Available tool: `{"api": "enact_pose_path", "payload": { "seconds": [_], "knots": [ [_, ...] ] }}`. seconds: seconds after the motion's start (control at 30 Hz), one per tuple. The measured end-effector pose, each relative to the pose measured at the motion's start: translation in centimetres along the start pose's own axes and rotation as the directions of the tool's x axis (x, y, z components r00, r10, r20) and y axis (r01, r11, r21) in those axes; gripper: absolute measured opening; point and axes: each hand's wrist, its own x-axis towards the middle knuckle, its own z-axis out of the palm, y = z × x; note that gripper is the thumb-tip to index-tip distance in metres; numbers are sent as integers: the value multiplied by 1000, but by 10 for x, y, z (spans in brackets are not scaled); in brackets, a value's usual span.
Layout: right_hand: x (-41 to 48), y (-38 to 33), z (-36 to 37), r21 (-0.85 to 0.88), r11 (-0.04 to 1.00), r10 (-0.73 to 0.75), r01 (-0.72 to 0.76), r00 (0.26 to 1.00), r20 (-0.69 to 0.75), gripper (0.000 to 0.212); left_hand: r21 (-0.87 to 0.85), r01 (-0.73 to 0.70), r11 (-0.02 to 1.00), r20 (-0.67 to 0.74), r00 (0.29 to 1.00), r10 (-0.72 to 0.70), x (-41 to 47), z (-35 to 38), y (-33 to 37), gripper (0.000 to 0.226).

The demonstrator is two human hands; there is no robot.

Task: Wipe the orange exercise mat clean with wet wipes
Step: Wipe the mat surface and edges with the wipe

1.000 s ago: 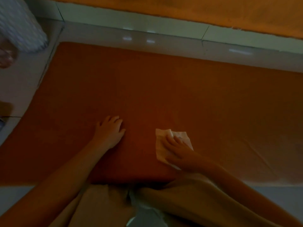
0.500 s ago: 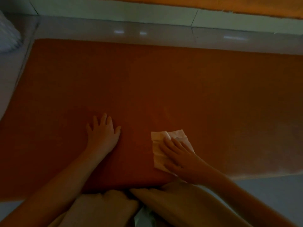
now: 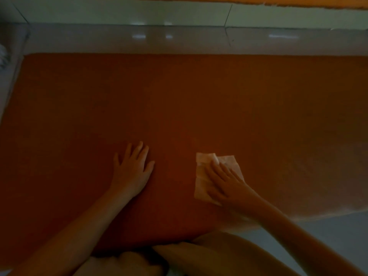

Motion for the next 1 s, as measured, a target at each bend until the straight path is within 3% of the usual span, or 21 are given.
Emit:
{"api": "enact_pose_path", "payload": {
  "seconds": [0.03, 0.1, 0.13, 0.2, 0.3, 0.4, 0.53, 0.6, 0.8, 0.9, 1.0],
  "knots": [
    [12, 12, 0, 53, 998, 48, -46, 997, -52, 77, 14, 4, 1000, 2, 1000, -4, 1, 0, 0, 61],
    [35, 27, -9, 143, 971, 197, -192, 980, -18, 76, 23, 6, 1000, 11, 1000, -6, 1, -1, 1, 61],
    [46, 30, -12, 109, 967, 234, -230, 972, -24, 88, 18, 7, 1000, 17, 1000, -7, 1, -1, 2, 61],
    [63, 23, -4, 79, 979, 195, -189, 977, -87, 94, 20, 12, 1000, 34, 999, -12, 2, -2, 2, 61],
    [57, 2, 0, 39, 999, -6, 9, 998, -59, 72, 64, 8, 998, 36, 999, -10, 4, -3, 2, 62],
    [49, 23, -3, -6, 997, -71, 71, 996, -62, 82, 57, -9, 998, 25, 1000, 8, 7, -3, 1, 62],
    [75, 68, -13, 47, 971, 240, -235, 956, -167, 85, 57, -10, 998, 40, 999, 8, 17, -5, 2, 64],
    [93, 66, -17, 123, 950, 308, -288, 932, -190, 73, 55, -5, 998, 40, 999, 2, 24, -6, 2, 64],
    [83, 15, -2, 69, 997, -25, 34, 992, -123, 69, 61, -5, 998, -9, 1000, 6, 45, -8, 7, 65],
    [83, 46, -6, 6, 1000, -2, 3, 987, -158, 71, 75, -17, 997, -26, 999, 19, 45, -6, 5, 66],
    [108, 72, -20, 10, 988, 151, -154, 948, -282, 66, 69, -23, 997, -29, 999, 25, 48, -5, 3, 66]
  ]
}}
